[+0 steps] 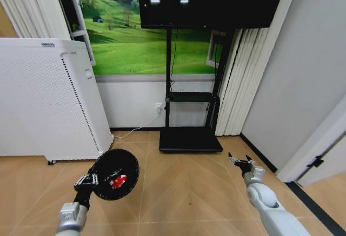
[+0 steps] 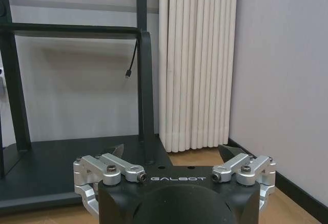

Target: Pick up the trash bin and place the garbage on the floor into it.

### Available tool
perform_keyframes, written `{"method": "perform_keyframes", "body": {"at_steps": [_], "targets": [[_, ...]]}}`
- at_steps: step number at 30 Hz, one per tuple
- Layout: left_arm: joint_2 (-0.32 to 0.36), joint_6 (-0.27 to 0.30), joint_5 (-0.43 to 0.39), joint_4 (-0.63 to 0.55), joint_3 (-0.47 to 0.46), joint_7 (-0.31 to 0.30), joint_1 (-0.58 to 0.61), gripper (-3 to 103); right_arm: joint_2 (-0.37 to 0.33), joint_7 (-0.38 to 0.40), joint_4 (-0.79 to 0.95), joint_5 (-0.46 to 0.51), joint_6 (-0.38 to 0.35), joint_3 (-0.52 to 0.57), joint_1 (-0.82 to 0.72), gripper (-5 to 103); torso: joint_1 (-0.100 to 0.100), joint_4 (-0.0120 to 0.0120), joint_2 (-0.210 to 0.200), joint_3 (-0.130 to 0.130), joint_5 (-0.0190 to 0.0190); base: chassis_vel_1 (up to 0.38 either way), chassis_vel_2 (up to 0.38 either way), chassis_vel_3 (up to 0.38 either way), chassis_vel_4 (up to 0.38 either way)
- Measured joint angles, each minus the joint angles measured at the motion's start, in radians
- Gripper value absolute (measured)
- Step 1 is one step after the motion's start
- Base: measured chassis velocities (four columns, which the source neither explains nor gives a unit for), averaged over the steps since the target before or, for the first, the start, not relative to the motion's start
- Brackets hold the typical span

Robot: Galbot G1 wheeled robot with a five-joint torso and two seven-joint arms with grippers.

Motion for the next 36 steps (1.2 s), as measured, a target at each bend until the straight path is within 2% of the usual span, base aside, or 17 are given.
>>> {"method": "perform_keyframes", "body": {"at_steps": [20, 30, 34, 36], "targets": [[-0.026, -0.014, 0.018, 0.002, 0.009, 0.0, 0.007, 7, 0.0, 0.0, 0.0, 0.0, 0.0, 0.0, 0.0, 100, 0.0, -0.0002, 0.0, 0.0, 0.0001, 0.031, 0.017, -0.028, -0.017], [-0.027, -0.015, 0.024, 0.012, 0.016, 0.0, 0.005, 7, 0.0, 0.0, 0.0, 0.0, 0.0, 0.0, 0.0, 100, 0.0, 0.0004, 0.0, 0.0, 0.0003, 0.228, 0.242, -0.224, -0.242], [-0.034, -0.019, 0.035, 0.026, 0.031, -0.005, 0.008, 7, 0.0, 0.0, 0.0, 0.0, 0.0, 0.0, 0.0, 100, 0.0, -0.0005, 0.0, 0.0, 0.0004, 0.304, 0.307, -0.307, -0.304], [-0.039, -0.021, 0.037, 0.036, 0.041, -0.01, 0.011, 7, 0.0, 0.0, 0.0, 0.0, 0.0, 0.0, 0.0, 100, 0.0, 0.0002, 0.0, 0.0, 0.0001, 0.317, 0.307, -0.319, -0.328]]}}
